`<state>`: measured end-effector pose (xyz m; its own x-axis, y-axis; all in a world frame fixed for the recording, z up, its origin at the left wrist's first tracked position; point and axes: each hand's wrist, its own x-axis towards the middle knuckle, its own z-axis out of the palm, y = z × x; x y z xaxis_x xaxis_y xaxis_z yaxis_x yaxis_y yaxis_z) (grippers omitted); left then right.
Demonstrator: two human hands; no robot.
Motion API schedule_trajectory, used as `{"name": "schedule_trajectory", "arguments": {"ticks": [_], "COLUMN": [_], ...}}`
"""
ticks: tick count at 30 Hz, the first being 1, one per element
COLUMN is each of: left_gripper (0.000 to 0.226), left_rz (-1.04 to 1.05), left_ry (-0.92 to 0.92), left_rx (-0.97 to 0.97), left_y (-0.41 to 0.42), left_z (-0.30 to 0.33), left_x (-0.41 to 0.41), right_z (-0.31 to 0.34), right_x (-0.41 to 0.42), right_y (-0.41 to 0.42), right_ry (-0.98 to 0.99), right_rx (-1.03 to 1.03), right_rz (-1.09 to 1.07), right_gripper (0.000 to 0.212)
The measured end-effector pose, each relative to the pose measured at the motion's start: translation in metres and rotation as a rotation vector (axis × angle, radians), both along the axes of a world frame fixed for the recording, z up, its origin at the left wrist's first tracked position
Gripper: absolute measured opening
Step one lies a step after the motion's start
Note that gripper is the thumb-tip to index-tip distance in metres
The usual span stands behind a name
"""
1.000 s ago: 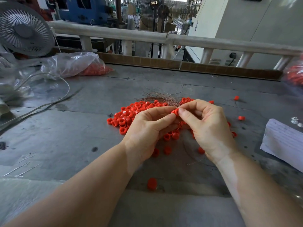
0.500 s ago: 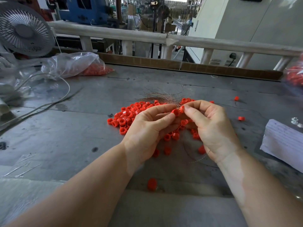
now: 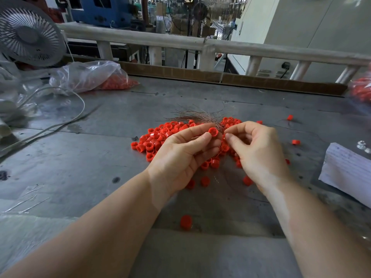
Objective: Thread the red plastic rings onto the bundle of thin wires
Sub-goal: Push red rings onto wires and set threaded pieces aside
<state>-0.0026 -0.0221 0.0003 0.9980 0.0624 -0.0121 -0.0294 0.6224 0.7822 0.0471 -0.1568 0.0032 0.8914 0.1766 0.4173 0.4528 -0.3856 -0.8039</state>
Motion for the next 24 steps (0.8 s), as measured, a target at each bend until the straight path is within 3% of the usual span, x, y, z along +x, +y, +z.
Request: {"name": "schedule_trajectory", "arguments": {"ticks": [5, 15, 19, 24], "left_gripper": [0.018, 0.018, 0.018, 0.021], "left_rz": [-0.010, -0.008, 0.009, 0.004], "left_ry": [0.004, 0.020, 0.035, 0.049], "left_rx": [-0.014, -0.012, 0.005, 0.029], "left_y": [0.000, 0.000, 0.000, 0.001], "left_z": [0.001, 0.001, 0.001, 0.002], "left_x": [0.000, 0.000, -0.001, -0.001], "right_z": [0.000, 0.000, 0.006, 0.015], "right_x": [-0.004, -0.005, -0.005, -0.013], "right_y": [0.000, -0.002, -0.002, 0.000], "right_ry": [-0.094, -0.115, -0.098, -0.020], "right_rx": [-0.320, -0.537, -0.220, 0.154], "right_rz": [-0.059, -0.047, -0.035, 0.191], "right_gripper": [0.010, 0.009, 0.015, 0.017]}}
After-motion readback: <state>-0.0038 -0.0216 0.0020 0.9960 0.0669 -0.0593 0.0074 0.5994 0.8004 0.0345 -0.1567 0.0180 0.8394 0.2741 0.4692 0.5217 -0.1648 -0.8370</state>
